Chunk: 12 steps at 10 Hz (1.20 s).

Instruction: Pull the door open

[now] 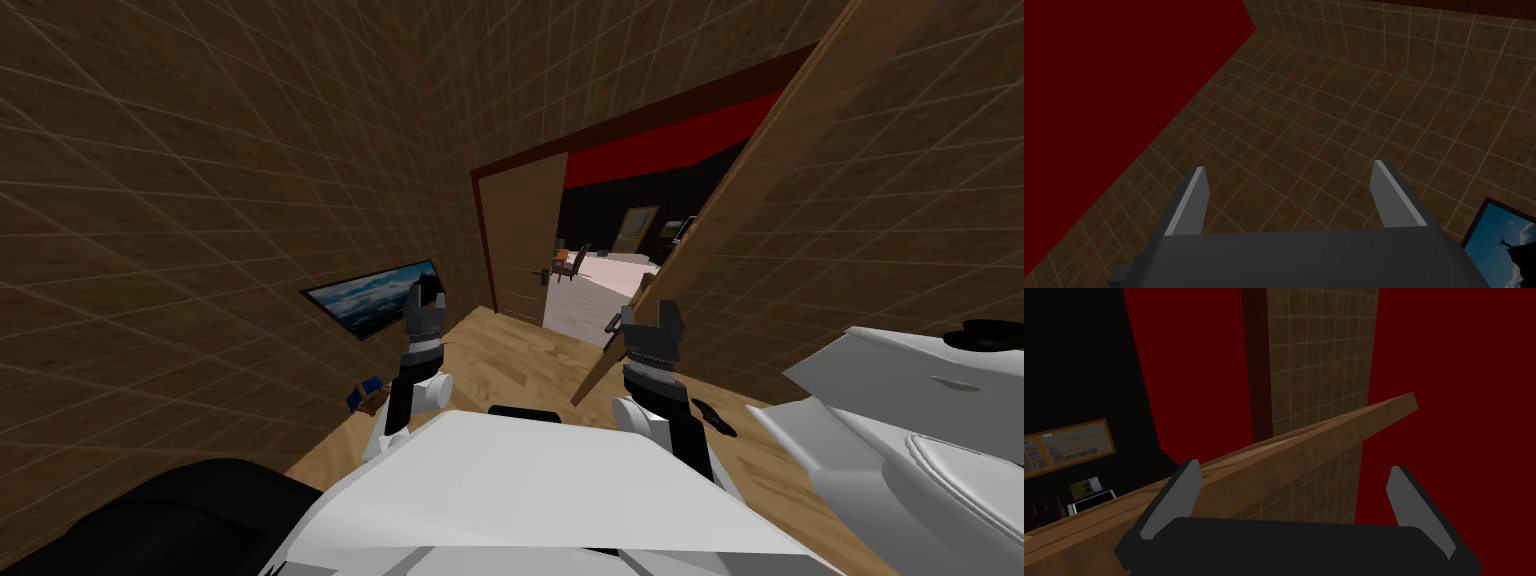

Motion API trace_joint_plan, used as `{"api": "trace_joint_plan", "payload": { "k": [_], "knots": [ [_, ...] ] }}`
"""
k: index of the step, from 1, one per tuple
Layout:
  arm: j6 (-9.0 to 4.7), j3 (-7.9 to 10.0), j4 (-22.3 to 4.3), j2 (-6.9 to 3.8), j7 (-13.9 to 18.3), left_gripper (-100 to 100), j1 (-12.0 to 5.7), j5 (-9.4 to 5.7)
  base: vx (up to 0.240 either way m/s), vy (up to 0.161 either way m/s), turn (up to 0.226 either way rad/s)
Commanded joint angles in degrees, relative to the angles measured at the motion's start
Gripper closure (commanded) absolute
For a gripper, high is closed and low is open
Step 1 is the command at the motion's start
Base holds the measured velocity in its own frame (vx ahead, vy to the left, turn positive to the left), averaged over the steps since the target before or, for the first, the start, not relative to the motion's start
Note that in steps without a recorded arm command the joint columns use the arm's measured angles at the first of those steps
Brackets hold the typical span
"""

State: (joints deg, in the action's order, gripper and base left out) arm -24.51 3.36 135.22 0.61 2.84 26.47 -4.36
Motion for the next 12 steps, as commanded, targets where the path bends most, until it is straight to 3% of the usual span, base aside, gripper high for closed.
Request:
{"api": "trace_joint_plan", "payload": {
  "k": [1, 5, 12],
  "knots": [
    [-0.17, 0.02, -2.1, -0.76, -0.37, -100, -0.89, -0.98, 0.035, -0.006, -0.211],
    [-0.5, 0.05, -6.07, -2.12, -1.07, -100, -2.57, -2.83, 0.05, -0.003, -0.128],
    [-1.38, 0.15, -16.57, -5.6, -2.96, -100, -7.14, -7.85, 0.062, 0.001, -0.175]
  ]
}}
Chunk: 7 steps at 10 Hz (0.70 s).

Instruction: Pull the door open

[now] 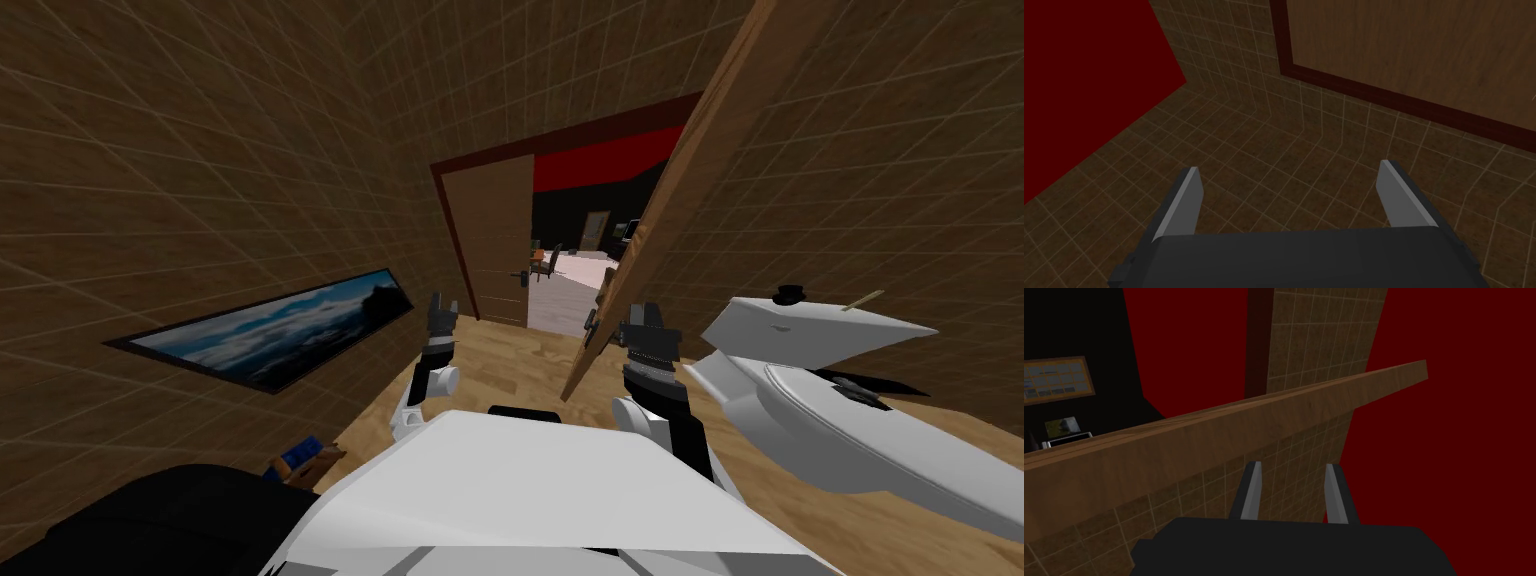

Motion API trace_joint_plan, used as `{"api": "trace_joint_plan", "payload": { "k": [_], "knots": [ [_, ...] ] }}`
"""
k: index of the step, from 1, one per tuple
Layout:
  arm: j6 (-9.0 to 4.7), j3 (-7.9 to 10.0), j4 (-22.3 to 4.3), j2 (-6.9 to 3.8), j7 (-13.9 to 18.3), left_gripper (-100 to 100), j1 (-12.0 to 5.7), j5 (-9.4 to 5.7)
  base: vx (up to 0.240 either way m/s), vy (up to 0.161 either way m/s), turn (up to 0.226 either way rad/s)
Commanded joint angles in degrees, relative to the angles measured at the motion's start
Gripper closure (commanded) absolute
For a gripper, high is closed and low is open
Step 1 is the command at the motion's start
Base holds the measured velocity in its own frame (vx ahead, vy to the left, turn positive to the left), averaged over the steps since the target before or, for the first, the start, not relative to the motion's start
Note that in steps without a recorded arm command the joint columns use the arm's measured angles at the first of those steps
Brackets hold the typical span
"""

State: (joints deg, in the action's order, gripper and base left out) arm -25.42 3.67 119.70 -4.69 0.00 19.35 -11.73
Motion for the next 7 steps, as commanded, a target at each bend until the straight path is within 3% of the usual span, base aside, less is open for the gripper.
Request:
{"api": "trace_joint_plan", "payload": {
  "k": [1, 2, 3, 7],
  "knots": [
    [-0.63, -0.14, -2.86, -0.9, -0.45, -100, -0.84, -1.37, 0.074, 0.0, -0.173],
    [-0.79, -0.13, -4.59, -1.52, -0.8, -100, -1.68, -2.29, 0.079, -0.003, -0.19],
    [-0.79, -0.13, -5.24, -1.52, -0.8, -100, -1.68, -2.29, 0.05, 0.009, -0.068],
    [-1.47, -0.06, -12.94, -4.09, -2.27, -100, -5.22, -6.18, 0.068, 0.015, -0.191]
  ]
}}
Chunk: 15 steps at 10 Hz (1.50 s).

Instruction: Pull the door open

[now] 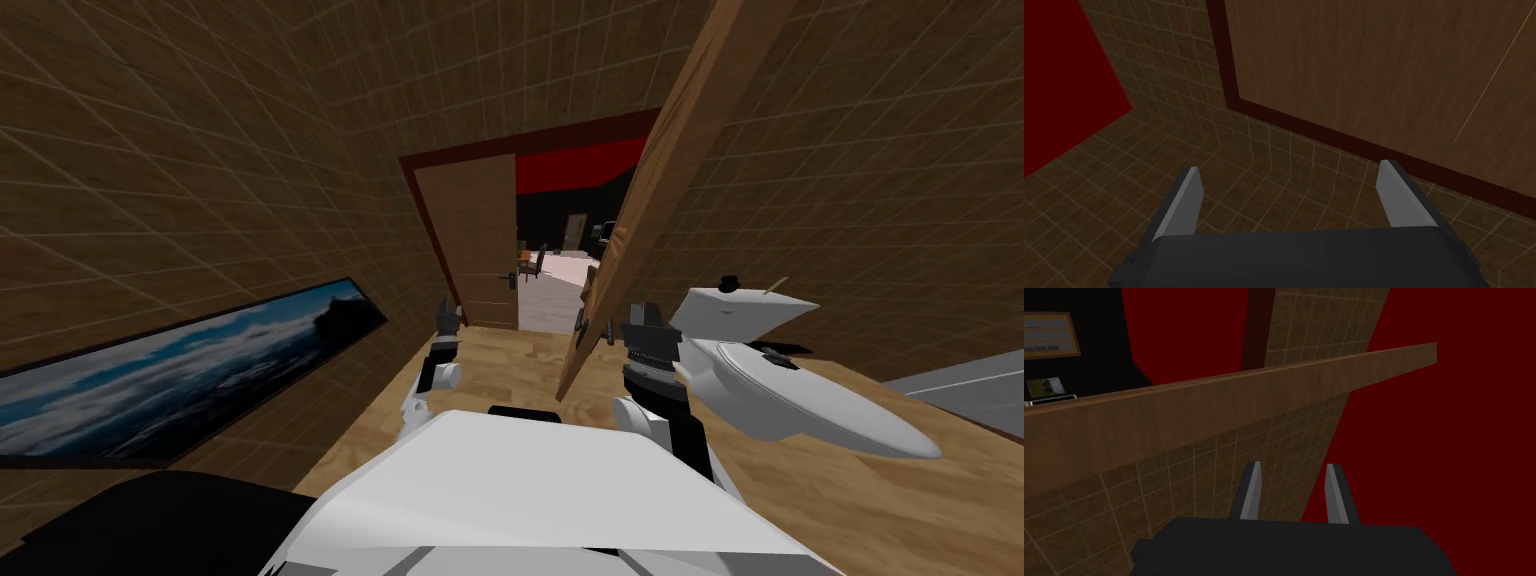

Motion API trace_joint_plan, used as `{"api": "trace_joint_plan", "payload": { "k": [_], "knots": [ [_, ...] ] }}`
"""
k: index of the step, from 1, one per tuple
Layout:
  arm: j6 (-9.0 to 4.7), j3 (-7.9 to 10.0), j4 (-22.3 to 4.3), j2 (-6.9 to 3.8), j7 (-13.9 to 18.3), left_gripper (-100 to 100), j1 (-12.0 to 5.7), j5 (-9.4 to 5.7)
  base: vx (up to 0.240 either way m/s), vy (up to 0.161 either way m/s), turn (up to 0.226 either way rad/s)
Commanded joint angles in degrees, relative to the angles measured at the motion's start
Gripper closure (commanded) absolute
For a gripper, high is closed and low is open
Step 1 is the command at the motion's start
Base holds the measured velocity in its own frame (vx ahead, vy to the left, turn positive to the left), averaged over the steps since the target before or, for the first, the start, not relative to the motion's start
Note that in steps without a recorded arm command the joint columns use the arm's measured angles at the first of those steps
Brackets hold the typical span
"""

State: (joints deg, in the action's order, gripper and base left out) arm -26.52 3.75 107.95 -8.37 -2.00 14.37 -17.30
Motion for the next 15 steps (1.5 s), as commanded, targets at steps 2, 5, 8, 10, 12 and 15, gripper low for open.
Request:
{"api": "trace_joint_plan", "payload": {
  "k": [2, 5, 8, 10, 12, 15],
  "knots": [
    [-0.56, -0.12, -3.75, -1.08, -0.65, -100, -1.16, -1.62, 0.055, 0.007, -0.084],
    [-0.93, -0.08, -8.13, -2.46, -1.44, -100, -3.08, -3.74, 0.05, 0.014, -0.147],
    [-1.31, -0.04, -12.68, -3.87, -2.26, -100, -5.06, -5.91, 0.064, 0.014, -0.133],
    [-1.5, -0.02, -15.5, -4.57, -2.67, -100, -6.05, -7.0, 0.056, 0.024, -0.093],
    [-1.9, 0.02, -19.94, -6.01, -3.51, -100, -8.09, -9.24, 0.071, 0.028, -0.233],
    [-2.29, 0.06, -25.01, -7.45, -4.36, -100, -10.12, -11.47, 0.071, 0.025, -0.127]
  ]
}}
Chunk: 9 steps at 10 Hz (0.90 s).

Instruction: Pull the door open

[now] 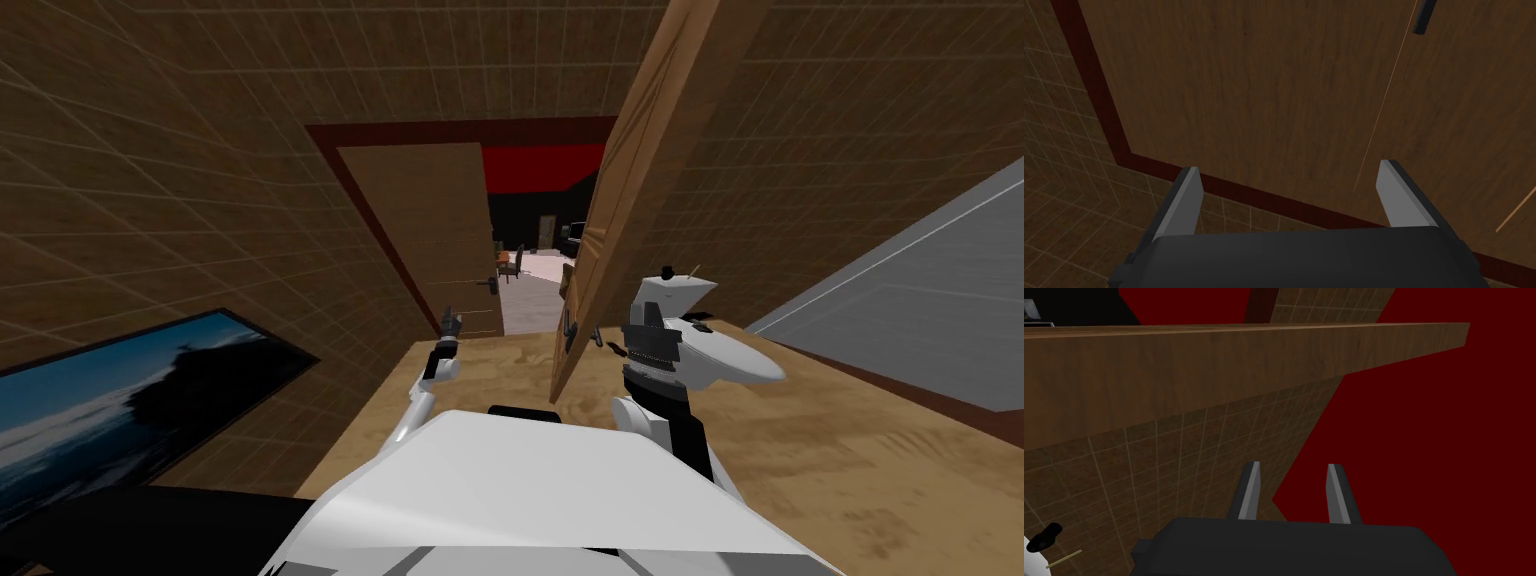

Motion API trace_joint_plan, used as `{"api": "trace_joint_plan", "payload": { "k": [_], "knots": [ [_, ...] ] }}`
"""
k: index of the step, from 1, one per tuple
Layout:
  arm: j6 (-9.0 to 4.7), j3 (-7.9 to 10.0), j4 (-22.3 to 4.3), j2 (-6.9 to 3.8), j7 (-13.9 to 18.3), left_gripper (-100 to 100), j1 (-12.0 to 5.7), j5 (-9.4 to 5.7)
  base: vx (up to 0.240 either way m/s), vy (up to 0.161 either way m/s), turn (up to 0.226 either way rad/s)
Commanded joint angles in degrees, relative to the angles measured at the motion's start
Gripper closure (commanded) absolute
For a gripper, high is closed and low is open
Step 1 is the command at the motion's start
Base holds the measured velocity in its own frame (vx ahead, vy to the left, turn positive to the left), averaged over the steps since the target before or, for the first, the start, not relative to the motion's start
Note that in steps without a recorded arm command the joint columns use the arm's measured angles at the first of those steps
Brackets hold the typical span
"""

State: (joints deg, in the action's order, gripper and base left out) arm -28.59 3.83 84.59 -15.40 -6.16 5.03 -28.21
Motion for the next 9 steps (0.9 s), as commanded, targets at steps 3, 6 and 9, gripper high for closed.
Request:
{"api": "trace_joint_plan", "payload": {
  "k": [3, 6, 9],
  "knots": [
    [-0.61, 0.03, -6.34, -1.85, -1.05, -100, -2.82, -2.8, 0.045, 0.022, -0.153],
    [-1.0, 0.07, -11.37, -3.26, -1.88, -100, -4.83, -5.02, 0.084, 0.035, -0.163],
    [-1.38, 0.11, -15.84, -4.64, -2.7, -100, -6.81, -7.19, 0.04, 0.023, -0.115]
  ]
}}
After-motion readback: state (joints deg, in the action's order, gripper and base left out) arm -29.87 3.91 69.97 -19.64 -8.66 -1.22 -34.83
